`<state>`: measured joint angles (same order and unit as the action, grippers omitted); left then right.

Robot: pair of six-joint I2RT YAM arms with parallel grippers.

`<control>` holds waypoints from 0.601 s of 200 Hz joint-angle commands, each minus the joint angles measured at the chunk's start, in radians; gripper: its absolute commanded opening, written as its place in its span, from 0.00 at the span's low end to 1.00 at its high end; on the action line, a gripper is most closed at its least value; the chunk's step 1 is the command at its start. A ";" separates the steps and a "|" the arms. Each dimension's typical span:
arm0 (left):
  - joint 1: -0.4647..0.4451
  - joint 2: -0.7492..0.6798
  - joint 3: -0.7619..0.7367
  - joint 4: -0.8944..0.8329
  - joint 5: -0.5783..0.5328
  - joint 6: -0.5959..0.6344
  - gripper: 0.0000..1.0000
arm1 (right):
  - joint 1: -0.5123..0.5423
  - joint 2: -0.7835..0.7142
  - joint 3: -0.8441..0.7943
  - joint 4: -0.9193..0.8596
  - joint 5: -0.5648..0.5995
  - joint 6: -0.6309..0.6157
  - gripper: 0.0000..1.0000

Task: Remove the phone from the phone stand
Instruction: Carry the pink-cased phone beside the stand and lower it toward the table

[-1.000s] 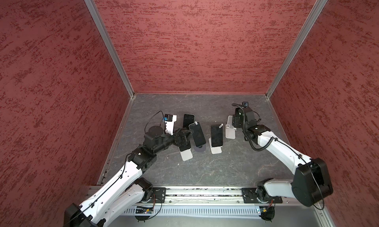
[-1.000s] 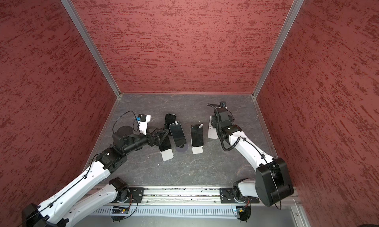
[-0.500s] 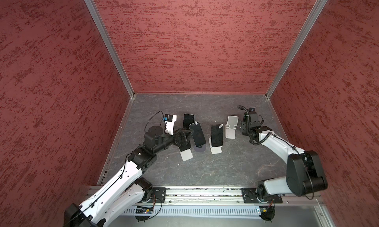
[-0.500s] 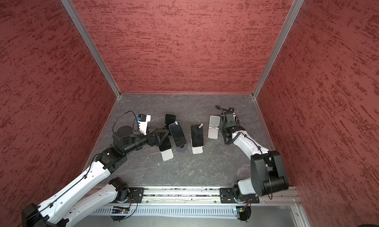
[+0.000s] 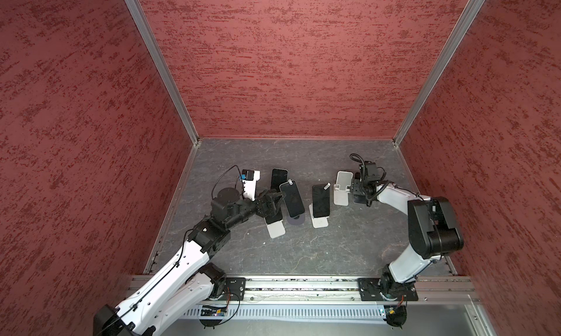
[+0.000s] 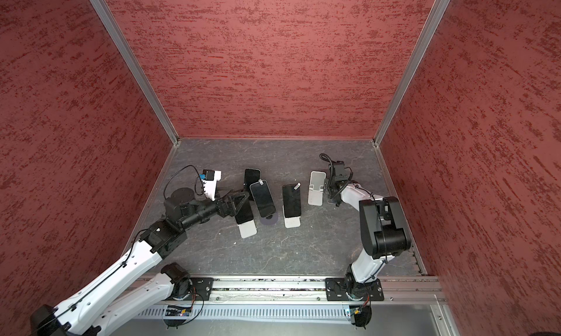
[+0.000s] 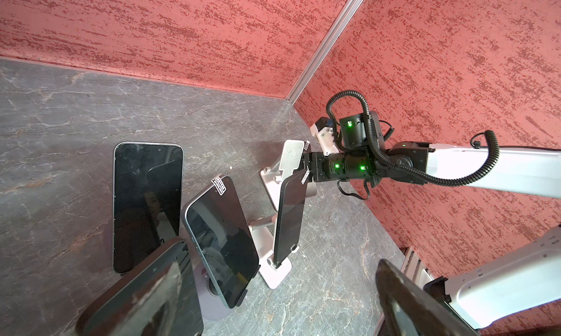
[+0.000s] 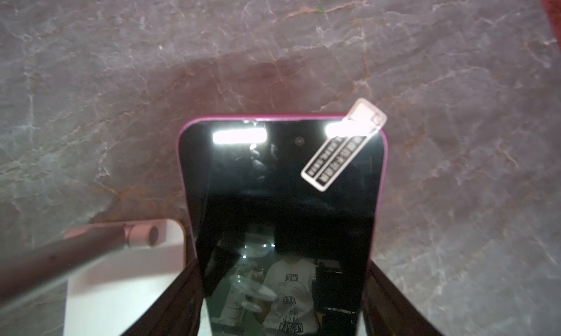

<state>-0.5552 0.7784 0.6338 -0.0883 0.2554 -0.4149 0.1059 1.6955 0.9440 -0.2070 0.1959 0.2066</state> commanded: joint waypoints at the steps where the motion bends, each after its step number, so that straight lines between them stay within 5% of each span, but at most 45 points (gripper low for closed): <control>1: 0.005 -0.013 -0.014 0.024 0.001 -0.009 0.99 | -0.022 0.039 0.055 0.007 -0.081 -0.015 0.58; 120: 0.005 -0.031 -0.011 0.018 -0.013 -0.011 1.00 | -0.072 0.186 0.150 -0.063 -0.222 -0.108 0.61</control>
<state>-0.5552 0.7589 0.6338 -0.0887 0.2520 -0.4225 0.0322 1.8633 1.0664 -0.2295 0.0303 0.1268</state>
